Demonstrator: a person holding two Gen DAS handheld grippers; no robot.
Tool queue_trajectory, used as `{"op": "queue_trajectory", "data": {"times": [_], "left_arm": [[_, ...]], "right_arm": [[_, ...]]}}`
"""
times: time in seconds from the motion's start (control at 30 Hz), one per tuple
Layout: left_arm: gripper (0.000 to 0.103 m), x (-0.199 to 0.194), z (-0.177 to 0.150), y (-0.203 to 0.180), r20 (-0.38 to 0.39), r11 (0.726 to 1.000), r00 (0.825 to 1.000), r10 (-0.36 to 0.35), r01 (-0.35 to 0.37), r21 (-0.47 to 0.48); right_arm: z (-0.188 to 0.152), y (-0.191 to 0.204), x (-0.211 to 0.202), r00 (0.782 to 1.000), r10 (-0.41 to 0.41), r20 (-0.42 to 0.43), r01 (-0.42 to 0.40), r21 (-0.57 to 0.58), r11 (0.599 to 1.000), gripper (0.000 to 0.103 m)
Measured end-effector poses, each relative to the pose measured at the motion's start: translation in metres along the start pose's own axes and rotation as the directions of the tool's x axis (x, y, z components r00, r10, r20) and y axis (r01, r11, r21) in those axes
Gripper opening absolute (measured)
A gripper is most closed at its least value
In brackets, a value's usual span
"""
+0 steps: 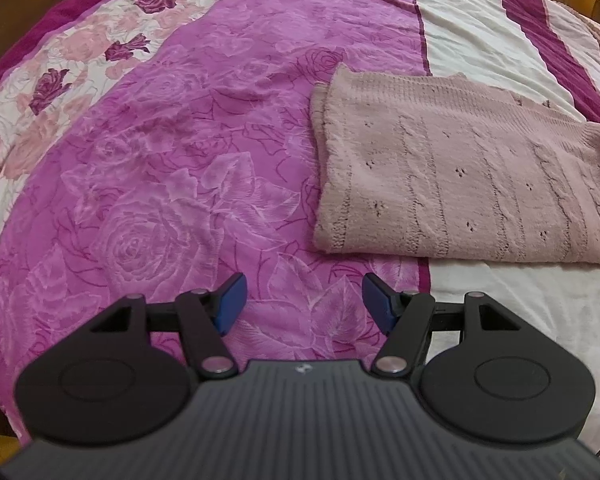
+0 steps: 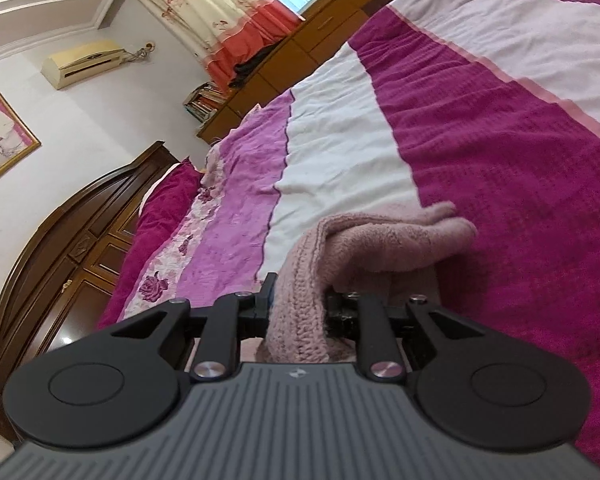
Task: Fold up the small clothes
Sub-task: 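Grasp the end of the folded cardigan with the right gripper and lift, then fold the lifted end over the cardigan with the right gripper and release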
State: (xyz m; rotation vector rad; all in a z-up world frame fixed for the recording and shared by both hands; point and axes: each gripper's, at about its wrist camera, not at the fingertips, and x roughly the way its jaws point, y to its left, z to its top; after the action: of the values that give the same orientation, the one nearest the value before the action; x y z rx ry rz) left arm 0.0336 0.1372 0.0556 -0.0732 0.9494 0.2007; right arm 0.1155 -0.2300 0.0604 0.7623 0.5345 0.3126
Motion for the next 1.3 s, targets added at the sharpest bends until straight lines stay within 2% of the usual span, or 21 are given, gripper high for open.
{"op": "queue_trajectory", "data": {"times": [0.33,0.67,1.0,1.23,1.3], "left_arm": [[0.065,0.002,0.002,0.013,0.010,1.000,1.000,0.003,-0.002,-0.011],[0.065,0.004,0.004,0.026,0.013,1.000,1.000,0.001,-0.001,-0.022],[0.065,0.008,0.004,0.040,0.011,0.999,1.000,0.018,-0.017,-0.038],[0.065,0.011,0.004,0.045,0.010,0.999,1.000,0.017,-0.017,-0.043],[0.065,0.013,0.004,0.046,0.009,0.999,1.000,0.015,-0.015,-0.046]], "right_arm": [[-0.002,0.041,0.011,1.000,0.031,0.005,-0.031,-0.016,0.999,0.021],[-0.015,0.095,0.032,0.995,0.091,-0.040,-0.094,-0.077,0.993,0.021],[-0.053,0.139,0.074,0.980,0.129,-0.154,-0.149,-0.127,0.981,0.021],[-0.093,0.151,0.115,0.958,0.102,-0.268,-0.152,-0.177,0.972,0.021],[-0.107,0.149,0.130,0.951,0.058,-0.305,-0.124,-0.202,0.971,0.021]]}}
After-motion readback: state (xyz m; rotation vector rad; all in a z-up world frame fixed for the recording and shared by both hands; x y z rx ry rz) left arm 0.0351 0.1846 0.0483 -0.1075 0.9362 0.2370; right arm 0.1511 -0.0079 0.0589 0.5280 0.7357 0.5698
